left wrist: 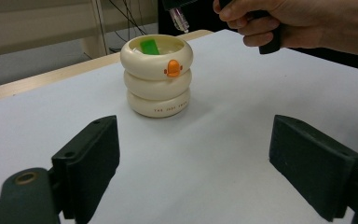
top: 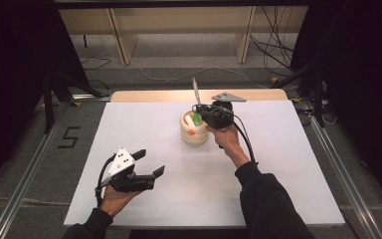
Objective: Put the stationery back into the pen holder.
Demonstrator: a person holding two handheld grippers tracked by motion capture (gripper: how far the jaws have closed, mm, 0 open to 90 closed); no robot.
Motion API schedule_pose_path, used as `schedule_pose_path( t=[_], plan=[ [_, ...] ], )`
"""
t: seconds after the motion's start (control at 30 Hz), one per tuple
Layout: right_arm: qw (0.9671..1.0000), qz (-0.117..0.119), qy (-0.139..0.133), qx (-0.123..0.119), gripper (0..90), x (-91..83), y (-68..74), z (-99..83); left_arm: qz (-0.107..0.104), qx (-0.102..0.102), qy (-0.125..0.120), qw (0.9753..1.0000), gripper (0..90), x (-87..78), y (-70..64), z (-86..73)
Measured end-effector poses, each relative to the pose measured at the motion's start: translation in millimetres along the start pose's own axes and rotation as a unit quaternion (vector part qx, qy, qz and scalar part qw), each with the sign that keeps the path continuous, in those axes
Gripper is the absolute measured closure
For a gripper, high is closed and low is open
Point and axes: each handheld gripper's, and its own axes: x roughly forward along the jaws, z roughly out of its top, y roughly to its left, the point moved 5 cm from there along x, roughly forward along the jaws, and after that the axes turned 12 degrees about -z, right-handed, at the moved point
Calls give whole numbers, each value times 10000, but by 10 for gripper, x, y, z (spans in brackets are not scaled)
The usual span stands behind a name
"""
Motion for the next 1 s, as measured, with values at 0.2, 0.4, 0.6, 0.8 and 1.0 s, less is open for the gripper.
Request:
schedule_pose_path(
  t=[0.2,0.4,0.6,0.8,1.0],
  plan=[
    [10000,-55,17,-43,795,69,37,2,13,-17,-52,10000,160,-6,9,8],
    [9999,-139,60,26,794,130,28,-28,2,-19,-45,10000,159,-3,7,7],
    [9997,-209,116,-1,793,178,24,-72,17,-19,-63,10000,159,-14,14,13],
    [9996,-214,157,-7,792,224,58,-119,28,-15,-88,10000,160,-18,16,18],
    [9994,-256,205,-70,791,272,85,-180,32,-12,-98,9999,159,-25,18,21]
  ],
)
